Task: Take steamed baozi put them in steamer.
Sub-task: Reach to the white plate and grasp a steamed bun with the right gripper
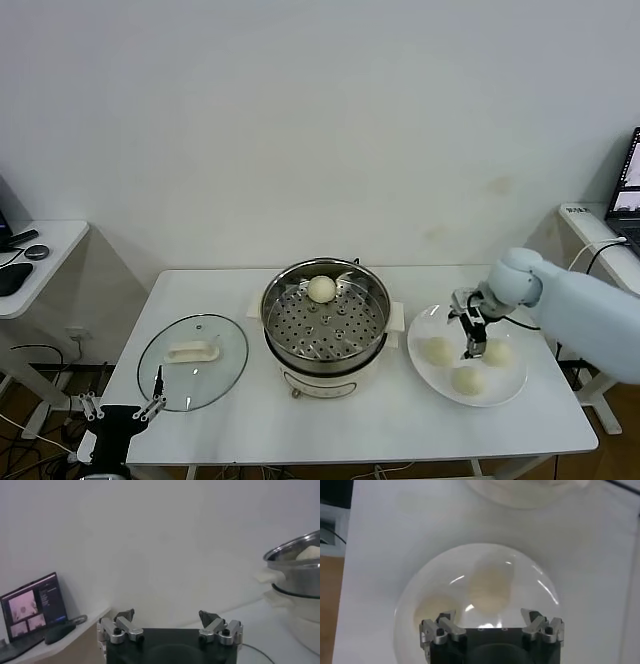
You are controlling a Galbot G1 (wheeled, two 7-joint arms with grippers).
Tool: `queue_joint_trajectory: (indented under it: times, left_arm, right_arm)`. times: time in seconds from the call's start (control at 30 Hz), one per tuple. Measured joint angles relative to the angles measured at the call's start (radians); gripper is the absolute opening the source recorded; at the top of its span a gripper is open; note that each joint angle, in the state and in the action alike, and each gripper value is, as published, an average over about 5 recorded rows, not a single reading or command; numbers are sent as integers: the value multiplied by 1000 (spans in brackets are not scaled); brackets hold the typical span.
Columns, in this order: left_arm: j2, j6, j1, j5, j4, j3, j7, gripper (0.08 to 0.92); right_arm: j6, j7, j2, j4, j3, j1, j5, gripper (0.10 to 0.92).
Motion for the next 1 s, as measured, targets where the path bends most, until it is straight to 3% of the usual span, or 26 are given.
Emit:
queue_joint_trajectory:
  times: [0.6,1.0]
  left_arm:
    - [-4,-4,1,-1,1,-17,-3,823]
    - [-6,-2,-2,-1,0,-18,-3,823]
  right_arm:
    - [10,24,118,-125,63,-79,-77,815]
    - [2,4,141,-154,76,-93,-103,580]
